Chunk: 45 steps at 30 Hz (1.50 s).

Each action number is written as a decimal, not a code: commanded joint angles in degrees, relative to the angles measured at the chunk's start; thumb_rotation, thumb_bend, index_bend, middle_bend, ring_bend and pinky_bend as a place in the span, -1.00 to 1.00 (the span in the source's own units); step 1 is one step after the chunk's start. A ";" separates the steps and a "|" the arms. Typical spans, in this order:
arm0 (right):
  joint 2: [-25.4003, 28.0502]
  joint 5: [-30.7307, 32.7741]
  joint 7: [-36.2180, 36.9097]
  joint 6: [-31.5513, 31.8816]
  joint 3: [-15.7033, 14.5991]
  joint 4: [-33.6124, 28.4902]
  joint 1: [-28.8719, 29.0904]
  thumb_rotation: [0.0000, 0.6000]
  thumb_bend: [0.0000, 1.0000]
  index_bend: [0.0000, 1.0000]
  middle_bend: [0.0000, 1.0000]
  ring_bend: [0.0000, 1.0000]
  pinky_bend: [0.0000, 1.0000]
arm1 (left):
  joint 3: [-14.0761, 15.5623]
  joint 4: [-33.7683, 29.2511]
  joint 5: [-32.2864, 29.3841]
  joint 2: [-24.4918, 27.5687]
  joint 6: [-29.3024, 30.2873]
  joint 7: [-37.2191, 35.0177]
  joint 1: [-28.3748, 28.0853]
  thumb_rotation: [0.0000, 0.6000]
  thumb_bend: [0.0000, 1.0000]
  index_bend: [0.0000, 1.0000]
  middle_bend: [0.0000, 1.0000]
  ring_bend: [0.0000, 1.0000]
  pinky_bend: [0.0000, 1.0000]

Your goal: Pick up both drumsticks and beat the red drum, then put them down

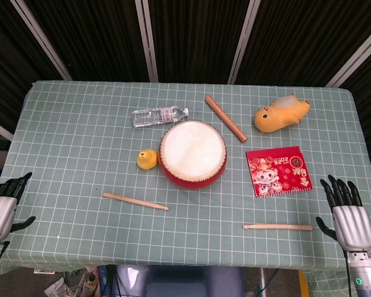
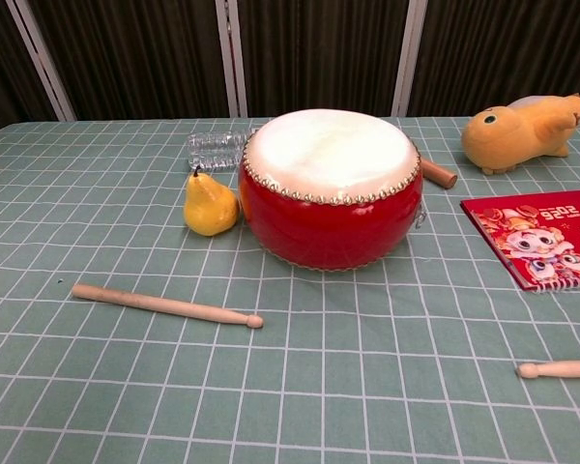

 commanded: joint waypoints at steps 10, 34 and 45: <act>0.15 0.23 0.64 -0.28 -0.01 -0.14 0.03 1.00 -0.39 -1.00 -1.00 -1.00 -0.98 | -3.88 -4.22 -5.06 -3.44 -9.92 7.44 -7.79 1.00 -0.71 -0.02 1.00 1.00 1.00; 0.86 0.51 3.48 -0.98 -0.03 -0.47 0.18 1.00 -0.39 -1.00 -1.00 -1.00 -0.98 | -6.92 -0.09 -27.29 -21.18 -22.90 32.09 -23.31 1.00 -0.58 -0.06 1.00 1.00 1.00; 1.14 0.51 4.53 -1.20 0.00 -0.68 0.31 1.00 -0.39 -1.00 -1.00 -1.00 -0.98 | -6.51 3.38 -32.14 -27.25 -22.83 36.09 -26.40 1.00 -0.58 -0.04 1.00 1.00 1.00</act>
